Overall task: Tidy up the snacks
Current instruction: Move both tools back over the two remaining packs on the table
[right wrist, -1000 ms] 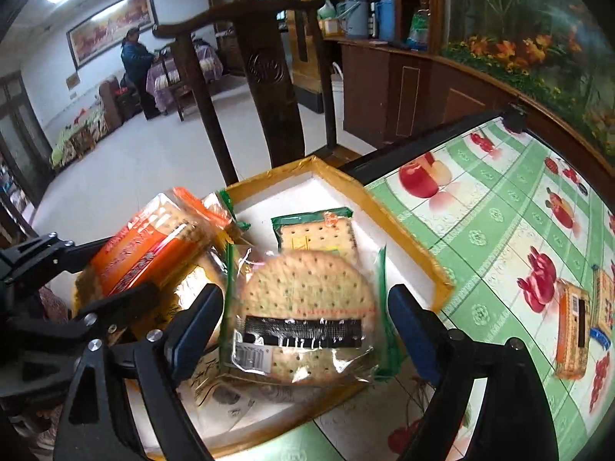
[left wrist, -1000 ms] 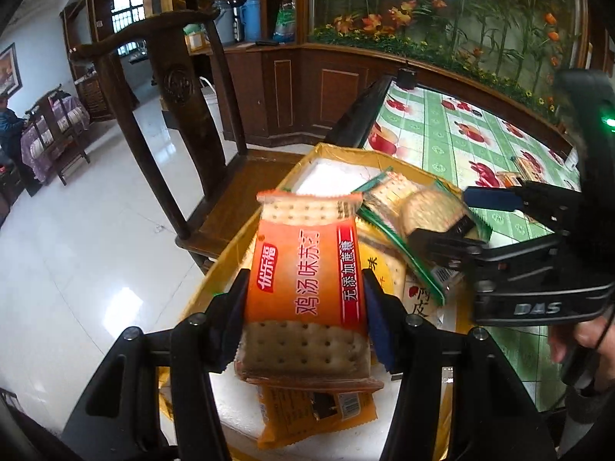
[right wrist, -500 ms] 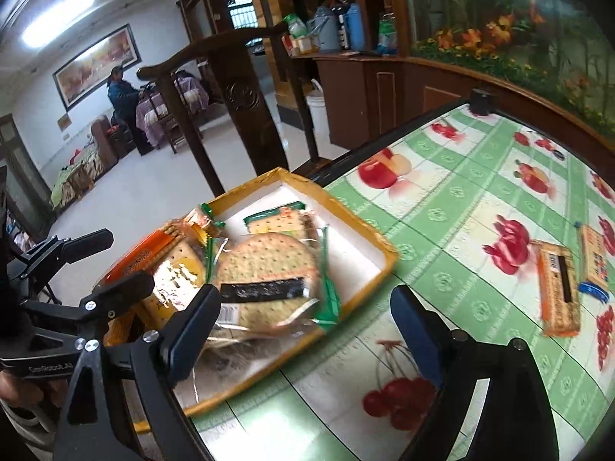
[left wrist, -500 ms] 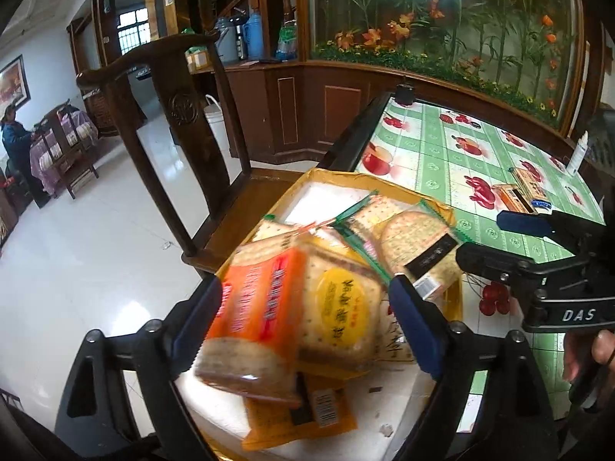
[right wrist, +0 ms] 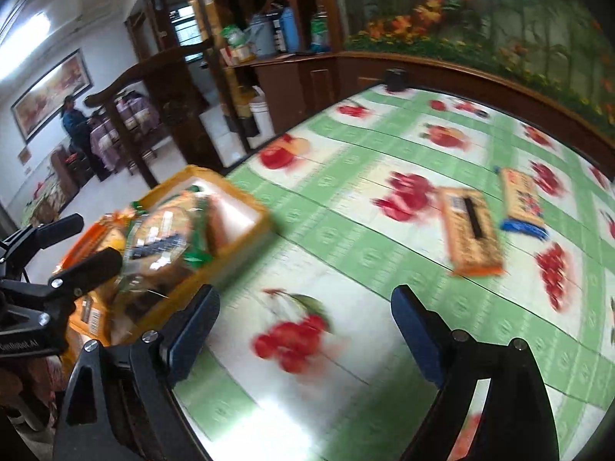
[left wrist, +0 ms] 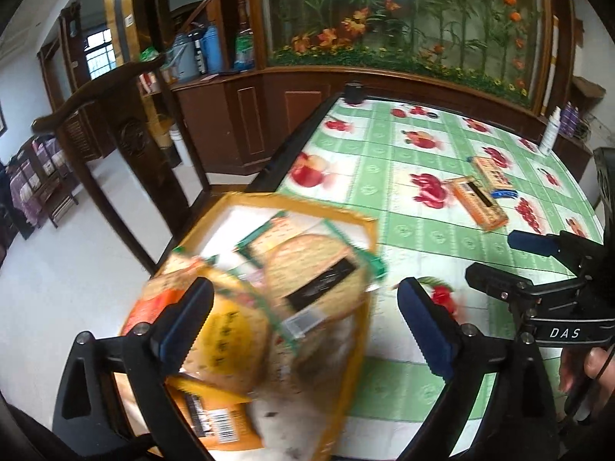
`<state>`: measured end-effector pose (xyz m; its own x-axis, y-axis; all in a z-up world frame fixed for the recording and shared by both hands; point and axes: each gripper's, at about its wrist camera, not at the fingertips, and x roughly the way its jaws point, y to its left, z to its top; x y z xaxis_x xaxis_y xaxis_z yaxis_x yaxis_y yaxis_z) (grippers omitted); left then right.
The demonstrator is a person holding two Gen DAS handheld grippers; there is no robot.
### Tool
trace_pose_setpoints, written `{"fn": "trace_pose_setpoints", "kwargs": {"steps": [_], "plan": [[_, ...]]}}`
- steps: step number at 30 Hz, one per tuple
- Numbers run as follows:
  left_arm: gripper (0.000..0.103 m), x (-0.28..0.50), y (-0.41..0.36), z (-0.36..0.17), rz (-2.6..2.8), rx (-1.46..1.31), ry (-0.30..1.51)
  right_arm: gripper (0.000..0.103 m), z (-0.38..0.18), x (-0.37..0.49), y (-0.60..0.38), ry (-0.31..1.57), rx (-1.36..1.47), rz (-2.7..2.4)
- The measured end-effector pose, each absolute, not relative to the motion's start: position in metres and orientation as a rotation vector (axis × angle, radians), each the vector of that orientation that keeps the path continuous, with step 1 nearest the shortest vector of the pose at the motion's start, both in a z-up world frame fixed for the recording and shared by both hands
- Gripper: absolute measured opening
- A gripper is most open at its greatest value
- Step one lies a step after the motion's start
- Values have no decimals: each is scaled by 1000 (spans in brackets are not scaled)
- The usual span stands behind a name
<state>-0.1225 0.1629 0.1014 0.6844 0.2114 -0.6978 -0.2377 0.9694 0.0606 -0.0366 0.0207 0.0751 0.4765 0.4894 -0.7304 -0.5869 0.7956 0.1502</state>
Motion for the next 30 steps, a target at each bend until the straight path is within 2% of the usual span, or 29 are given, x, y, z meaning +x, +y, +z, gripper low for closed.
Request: {"fn": "trace_pose_setpoints", "kwargs": {"steps": [16,30], "plan": [[97,-39,48,94,52,-43,863,92,69,-21,-107,882,-3,449],[97,75,3,60,62,-170,981,92,56,4,-162,922,50,370]]}}
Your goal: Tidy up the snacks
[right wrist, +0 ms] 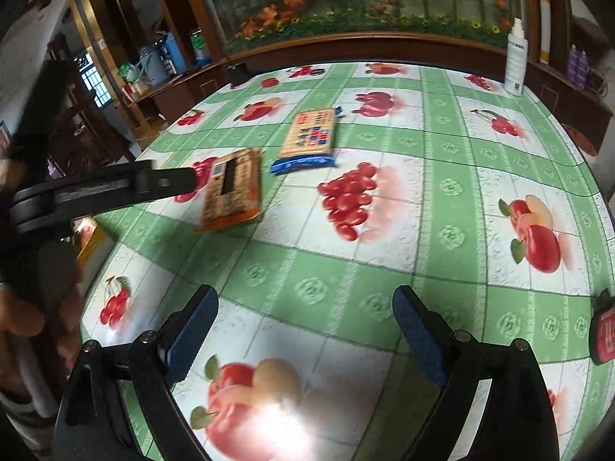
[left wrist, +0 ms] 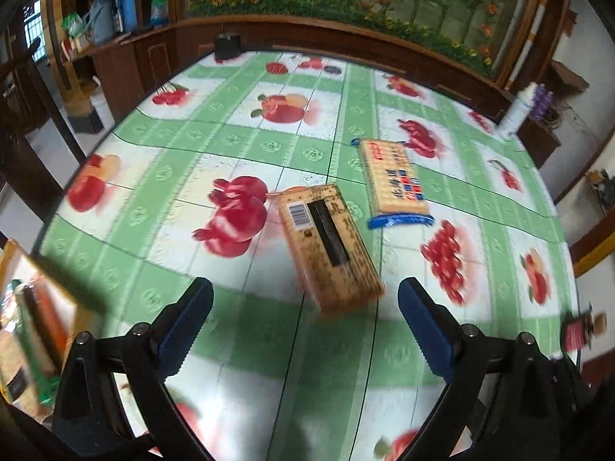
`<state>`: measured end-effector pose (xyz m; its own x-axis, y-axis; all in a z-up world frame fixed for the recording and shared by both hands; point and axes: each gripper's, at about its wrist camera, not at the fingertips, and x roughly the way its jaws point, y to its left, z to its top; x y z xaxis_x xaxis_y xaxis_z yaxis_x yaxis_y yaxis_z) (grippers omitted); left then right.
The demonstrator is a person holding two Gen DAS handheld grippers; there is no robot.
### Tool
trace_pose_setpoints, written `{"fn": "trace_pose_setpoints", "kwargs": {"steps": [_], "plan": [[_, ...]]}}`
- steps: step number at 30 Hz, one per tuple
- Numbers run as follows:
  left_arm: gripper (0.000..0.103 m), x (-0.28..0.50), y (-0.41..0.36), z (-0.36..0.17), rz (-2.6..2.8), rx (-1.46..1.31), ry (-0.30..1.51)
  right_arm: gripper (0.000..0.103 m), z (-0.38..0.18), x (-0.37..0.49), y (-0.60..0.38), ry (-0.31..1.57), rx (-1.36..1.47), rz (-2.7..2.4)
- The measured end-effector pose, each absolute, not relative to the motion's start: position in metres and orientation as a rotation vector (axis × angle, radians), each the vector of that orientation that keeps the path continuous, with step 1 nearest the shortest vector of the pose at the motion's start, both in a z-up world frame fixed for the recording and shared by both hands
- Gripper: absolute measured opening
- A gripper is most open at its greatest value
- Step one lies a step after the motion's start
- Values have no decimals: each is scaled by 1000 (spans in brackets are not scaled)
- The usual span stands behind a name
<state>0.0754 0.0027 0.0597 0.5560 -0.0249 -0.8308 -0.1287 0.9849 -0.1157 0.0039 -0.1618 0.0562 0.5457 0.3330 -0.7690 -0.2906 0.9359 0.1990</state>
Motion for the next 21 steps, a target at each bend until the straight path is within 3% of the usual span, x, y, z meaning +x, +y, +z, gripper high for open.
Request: {"fn": "trace_pose_setpoints", "kwargs": {"steps": [15,17,21], "plan": [[96,135,6,13,96,-220,1102,93,62,76,-159,915,36,334],[91,131,11,13,87,-210,1078,93,65,92,-157,909,33,309],[71,125,22,15,89,-175,1077,93,66,123,-146,899,32,292]]}}
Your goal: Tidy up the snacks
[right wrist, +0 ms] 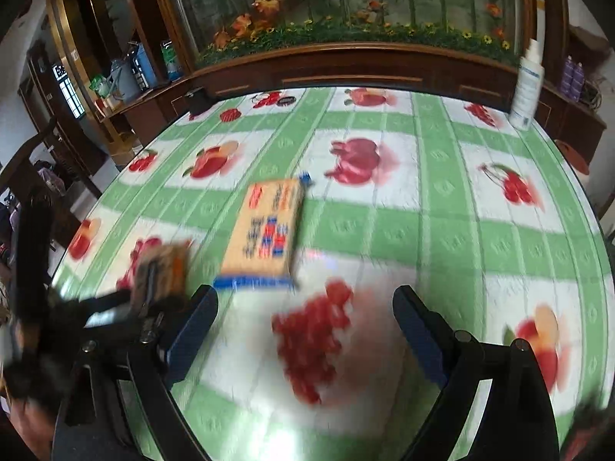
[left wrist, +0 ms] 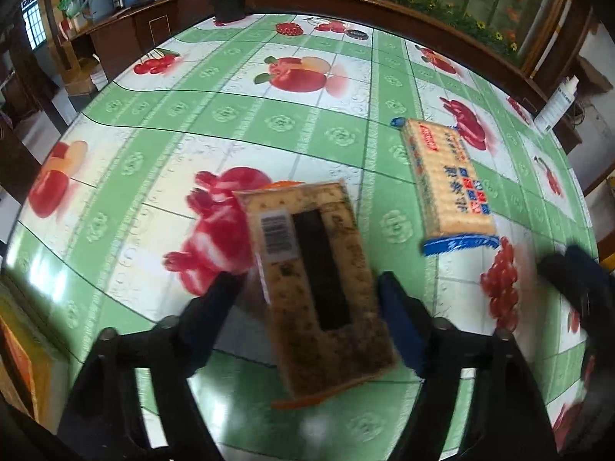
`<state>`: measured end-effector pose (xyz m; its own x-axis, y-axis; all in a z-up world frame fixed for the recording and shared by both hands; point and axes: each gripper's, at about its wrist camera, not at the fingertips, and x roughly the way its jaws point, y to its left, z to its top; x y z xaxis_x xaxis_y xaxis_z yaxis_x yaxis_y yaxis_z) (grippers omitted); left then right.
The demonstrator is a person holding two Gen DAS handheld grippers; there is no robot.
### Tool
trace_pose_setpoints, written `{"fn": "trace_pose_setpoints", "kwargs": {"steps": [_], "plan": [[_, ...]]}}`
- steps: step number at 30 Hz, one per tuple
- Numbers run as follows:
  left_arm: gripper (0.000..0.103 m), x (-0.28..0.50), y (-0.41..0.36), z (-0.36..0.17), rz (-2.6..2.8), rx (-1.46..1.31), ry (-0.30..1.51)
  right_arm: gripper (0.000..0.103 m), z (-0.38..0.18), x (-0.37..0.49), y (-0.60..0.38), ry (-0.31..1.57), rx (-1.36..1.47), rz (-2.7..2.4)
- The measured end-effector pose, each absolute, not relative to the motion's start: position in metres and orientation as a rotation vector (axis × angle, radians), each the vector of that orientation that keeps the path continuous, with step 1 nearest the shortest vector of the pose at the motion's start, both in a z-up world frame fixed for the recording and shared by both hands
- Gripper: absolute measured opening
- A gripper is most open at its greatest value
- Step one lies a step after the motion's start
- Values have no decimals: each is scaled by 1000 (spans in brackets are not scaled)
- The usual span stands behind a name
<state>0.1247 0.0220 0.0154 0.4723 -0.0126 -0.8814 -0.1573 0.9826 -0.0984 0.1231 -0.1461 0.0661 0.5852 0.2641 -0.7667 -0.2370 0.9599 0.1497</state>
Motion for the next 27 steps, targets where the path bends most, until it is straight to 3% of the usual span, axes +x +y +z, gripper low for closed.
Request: {"fn": "trace_pose_setpoints", "kwargs": {"steps": [6,11,12,14,15,17,18,27], "plan": [[69,120,39,16,100,-191,1089,93,52,163,-109,927,-27,298],[87,124,47,13,113,-217,1101,92,40,183,-86,940,-92,298],[87,124,48,13,122,-211,1096,83,38,185,-83,941,-108,299],[86,125,48,12,127,-200,1087,56,32,186,-82,968,-125,315],[83,125,48,12,128,-196,1081,56,31,185,-83,975,-115,327],[61,124,45,14,128,-166,1061,56,31,178,-83,979,-131,349],[57,123,43,15,137,-143,1064,55,32,173,-84,978,-141,354],[57,94,37,16,87,-136,1067,55,43,114,-107,957,-86,392]]}}
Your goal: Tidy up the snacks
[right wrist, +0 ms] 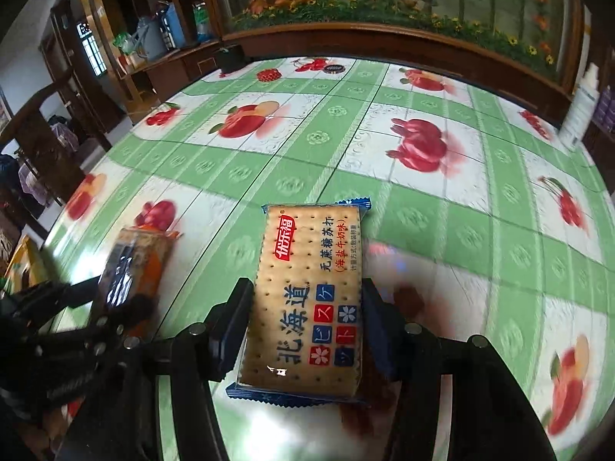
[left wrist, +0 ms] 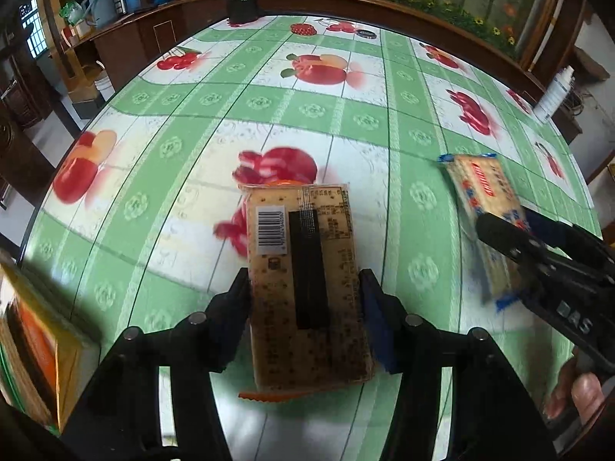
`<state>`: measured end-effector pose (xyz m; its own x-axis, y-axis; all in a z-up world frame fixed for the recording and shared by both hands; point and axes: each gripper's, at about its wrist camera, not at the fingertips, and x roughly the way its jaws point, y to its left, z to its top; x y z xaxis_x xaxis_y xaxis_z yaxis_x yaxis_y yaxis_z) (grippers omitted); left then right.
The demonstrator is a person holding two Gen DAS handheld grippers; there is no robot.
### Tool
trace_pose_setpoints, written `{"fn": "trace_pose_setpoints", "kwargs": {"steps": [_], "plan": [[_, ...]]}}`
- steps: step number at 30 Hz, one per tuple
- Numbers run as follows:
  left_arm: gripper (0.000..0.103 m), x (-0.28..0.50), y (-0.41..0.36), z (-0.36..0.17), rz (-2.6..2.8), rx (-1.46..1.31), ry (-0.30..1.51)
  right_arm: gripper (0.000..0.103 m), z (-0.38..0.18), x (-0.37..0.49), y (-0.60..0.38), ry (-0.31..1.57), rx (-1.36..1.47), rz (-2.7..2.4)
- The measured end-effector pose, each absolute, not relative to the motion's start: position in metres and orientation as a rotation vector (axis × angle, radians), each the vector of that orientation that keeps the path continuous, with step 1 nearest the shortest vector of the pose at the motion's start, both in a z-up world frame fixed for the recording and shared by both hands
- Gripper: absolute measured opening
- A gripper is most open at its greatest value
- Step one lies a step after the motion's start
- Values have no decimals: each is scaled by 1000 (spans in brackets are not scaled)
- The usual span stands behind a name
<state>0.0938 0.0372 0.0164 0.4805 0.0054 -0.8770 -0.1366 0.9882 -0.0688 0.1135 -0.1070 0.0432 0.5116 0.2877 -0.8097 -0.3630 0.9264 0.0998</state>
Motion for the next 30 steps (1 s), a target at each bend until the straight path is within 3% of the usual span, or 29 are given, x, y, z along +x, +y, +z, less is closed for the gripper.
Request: {"fn": "trace_pose_setpoints", "kwargs": {"steps": [17,30], "plan": [[57,-13,25,52,91,15,888,55,69,2,-132,862,37,463],[57,-75,58,70,124,16,818,55,74,-36,-94,842,60,553]]}}
